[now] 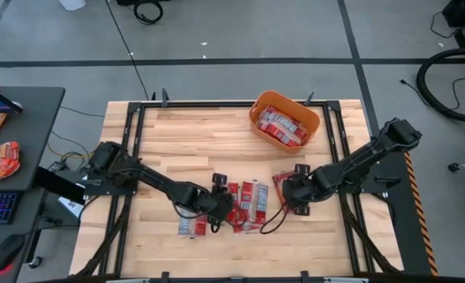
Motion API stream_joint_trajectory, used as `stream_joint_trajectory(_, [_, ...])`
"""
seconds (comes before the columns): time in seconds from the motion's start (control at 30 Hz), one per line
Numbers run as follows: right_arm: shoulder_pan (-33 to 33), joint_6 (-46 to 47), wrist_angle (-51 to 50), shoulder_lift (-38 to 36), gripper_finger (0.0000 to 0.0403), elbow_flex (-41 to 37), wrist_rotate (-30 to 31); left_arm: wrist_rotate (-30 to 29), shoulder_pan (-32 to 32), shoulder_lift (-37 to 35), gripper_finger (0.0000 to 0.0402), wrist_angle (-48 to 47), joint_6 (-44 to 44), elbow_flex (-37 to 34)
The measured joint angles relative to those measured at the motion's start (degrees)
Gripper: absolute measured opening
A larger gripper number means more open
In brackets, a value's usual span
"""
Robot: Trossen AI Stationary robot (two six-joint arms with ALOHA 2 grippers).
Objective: Sort popcorn bags into baskets
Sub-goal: Put the red popcorn bag into the orange bin
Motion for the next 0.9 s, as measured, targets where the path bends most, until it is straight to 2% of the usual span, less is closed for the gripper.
stream_joint_trajectory(0.13, [-2.07, 3.11, -7.9, 0.53, 0.0227, -0.01, -4.88, -0.02, 2.38, -0.02, 0.0125, 4.13, 6.88, 0.04])
stream_joint_trajectory(0.27, [-2.79, 2.85, -12.61, 0.63, 0.0227, -1.18, -3.5, -0.04, 4.9, -0.04, 0.0125, 5.39, 9.33, 0.04])
stream_joint_trajectory(0.4, [-2.61, 1.65, -9.69, 0.75, 0.0227, -4.09, -0.85, -0.04, 6.38, -0.04, 0.0125, 3.95, 9.41, 0.06])
stream_joint_trajectory(0.5, [-2.62, 1.61, -4.59, 1.5, 0.0227, -6.03, 0.22, -0.18, 6.19, -0.36, 0.0125, -0.18, 9.5, 0.04])
stream_joint_trajectory(0.7, [-2.88, -2.89, 12.32, 5.85, 0.0226, -6.32, 3.06, -2.06, 4.0, -5.55, 0.0125, -11.5, 5.69, -0.03])
stream_joint_trajectory(0.8, [-3.47, -6.82, 23.05, 8.36, 0.0226, -4.87, 7.02, -1.18, 3.42, -8.97, 0.0125, -10.82, 5.18, -2.29])
stream_joint_trajectory(0.9, [-4.25, -13.5, 35.64, 9.67, 0.0226, -3.36, 6.76, 1.66, 3.46, -11.23, 0.0125, -7.24, 5.42, -5.95])
